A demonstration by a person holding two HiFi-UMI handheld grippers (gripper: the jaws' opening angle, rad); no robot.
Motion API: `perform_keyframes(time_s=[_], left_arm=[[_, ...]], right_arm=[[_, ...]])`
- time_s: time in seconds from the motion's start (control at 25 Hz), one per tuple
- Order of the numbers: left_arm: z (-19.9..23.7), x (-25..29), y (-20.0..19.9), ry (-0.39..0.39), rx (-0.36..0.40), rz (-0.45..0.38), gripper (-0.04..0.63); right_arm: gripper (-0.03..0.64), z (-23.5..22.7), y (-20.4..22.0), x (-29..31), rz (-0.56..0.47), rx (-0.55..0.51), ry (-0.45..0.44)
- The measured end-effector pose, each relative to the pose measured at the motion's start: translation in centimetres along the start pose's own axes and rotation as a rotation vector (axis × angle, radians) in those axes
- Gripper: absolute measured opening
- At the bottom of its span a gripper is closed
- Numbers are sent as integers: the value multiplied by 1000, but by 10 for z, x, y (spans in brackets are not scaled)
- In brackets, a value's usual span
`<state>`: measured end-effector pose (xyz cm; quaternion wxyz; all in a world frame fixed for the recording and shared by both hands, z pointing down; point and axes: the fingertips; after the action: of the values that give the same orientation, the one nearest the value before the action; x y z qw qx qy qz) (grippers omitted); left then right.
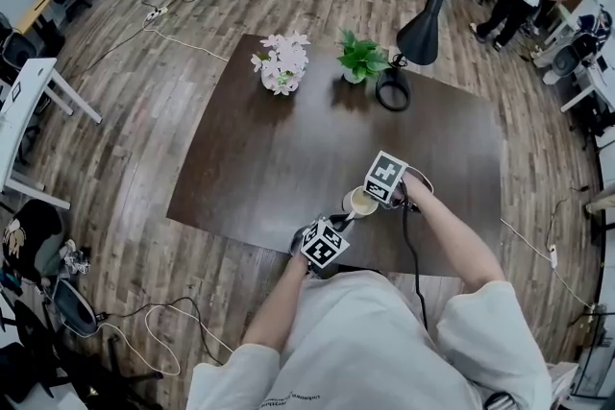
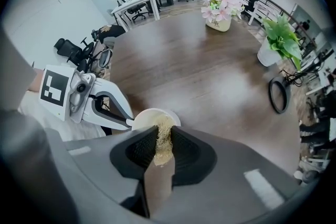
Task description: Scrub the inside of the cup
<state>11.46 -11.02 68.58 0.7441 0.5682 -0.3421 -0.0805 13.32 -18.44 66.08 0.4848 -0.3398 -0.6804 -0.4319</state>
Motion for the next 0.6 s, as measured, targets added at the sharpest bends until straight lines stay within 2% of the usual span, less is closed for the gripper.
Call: perform_keyframes(time_s=[0.6], left_arm=[[1,0,3,-42,-13,0,40]], right_arm=[[95,7,10,-8,9,-34,-13]])
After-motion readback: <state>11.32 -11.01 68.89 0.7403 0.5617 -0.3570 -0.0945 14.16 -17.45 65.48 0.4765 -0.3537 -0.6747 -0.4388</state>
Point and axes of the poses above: the fingertips, and each gripper's own axes: x forward along the fingers, z to its left, y out of its underside, and after that the axes turned 11 degrees about -z, right-handed
